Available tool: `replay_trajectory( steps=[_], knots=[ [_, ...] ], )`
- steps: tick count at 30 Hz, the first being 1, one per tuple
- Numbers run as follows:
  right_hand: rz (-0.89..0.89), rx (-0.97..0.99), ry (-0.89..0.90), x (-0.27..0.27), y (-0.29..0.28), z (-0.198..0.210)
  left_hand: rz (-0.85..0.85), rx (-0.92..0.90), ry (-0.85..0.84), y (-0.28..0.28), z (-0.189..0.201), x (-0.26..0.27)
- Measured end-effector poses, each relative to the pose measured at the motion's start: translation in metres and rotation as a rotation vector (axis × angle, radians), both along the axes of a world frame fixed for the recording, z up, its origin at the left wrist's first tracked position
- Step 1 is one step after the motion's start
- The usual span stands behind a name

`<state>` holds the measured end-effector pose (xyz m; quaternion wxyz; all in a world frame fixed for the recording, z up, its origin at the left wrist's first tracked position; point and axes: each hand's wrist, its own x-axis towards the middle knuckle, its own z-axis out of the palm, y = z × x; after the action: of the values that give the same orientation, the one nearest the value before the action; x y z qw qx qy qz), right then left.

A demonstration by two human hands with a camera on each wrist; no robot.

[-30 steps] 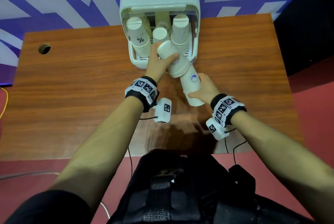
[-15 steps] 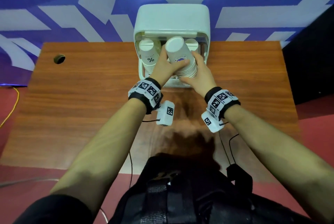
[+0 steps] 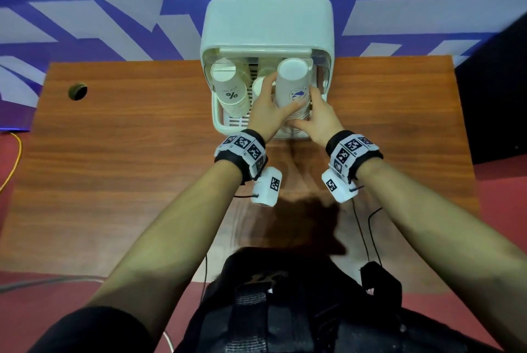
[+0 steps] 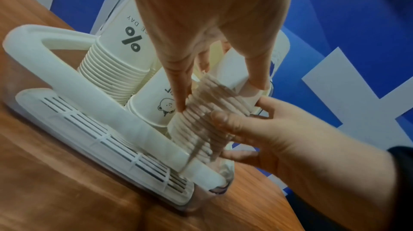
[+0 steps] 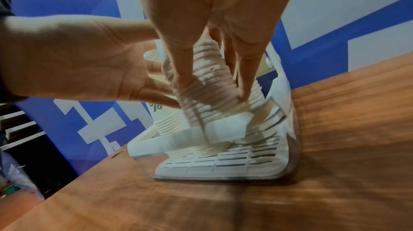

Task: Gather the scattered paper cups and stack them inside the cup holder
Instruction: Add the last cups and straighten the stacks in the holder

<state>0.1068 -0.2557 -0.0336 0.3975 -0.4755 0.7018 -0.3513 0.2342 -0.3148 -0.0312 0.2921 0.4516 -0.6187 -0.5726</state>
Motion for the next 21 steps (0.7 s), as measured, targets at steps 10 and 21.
replay_trajectory(
  steps=[10,21],
  knots=[
    [0.011,0.112,0.043,-0.012,-0.01,-0.011,-0.005,0.08,-0.127,-0.001,-0.027,-0.019],
    [-0.049,-0.006,0.027,-0.02,-0.012,-0.015,-0.016,0.359,-0.039,-0.012,-0.021,-0.024]
  ],
)
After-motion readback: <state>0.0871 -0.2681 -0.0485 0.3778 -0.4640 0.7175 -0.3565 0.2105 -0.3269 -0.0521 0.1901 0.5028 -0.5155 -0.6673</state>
